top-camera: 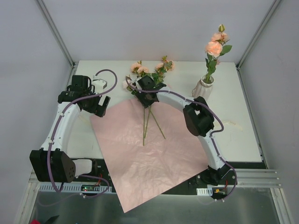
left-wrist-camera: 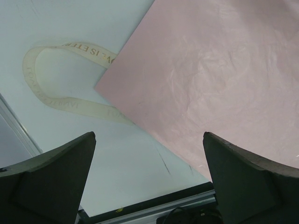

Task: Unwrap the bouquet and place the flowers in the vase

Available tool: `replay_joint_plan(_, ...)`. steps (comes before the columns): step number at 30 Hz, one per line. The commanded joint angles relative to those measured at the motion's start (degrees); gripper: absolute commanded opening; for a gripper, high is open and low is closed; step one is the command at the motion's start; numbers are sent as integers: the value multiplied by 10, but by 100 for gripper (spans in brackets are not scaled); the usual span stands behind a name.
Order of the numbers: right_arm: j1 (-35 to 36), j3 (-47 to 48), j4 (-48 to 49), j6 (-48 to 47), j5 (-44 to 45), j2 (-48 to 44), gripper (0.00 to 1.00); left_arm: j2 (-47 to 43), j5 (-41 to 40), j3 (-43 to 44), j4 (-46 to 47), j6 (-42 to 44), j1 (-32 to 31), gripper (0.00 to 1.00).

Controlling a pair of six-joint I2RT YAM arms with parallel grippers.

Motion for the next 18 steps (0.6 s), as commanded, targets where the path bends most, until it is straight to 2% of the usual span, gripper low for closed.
replay_joint_plan(1,-1,28,0,4,-13,13,50,5,3,-4,-3,12,7,99)
replay_joint_plan(5,-3,31,-2,6,-12,22,48,12,-2,-3,-4,14,7,99)
replay_joint_plan(8,-3,35,-5,12,-16,31,42,12,0,-1,-4,15,7,99)
replay_joint_plan(11,-2,35,-3,23,-25,33,29,11,-1,-2,-4,15,7,99)
replay_joint_plan(12,-3,35,-2,25,-27,31,20,10,-2,-4,-3,14,7,99)
replay_joint_plan(14,-3,31,3,34,-28,25,13,9,-3,-6,-3,15,7,99)
replay_joint_plan(15,-3,25,7,37,-28,13,6,6,-5,-8,-4,15,7,99)
replay_joint_plan(16,-4,23,11,42,-28,6,2,5,-7,-8,-4,15,7,99)
replay_joint_plan(18,-4,11,19,47,-30,-19,1,-1,-12,-7,-4,15,7,99)
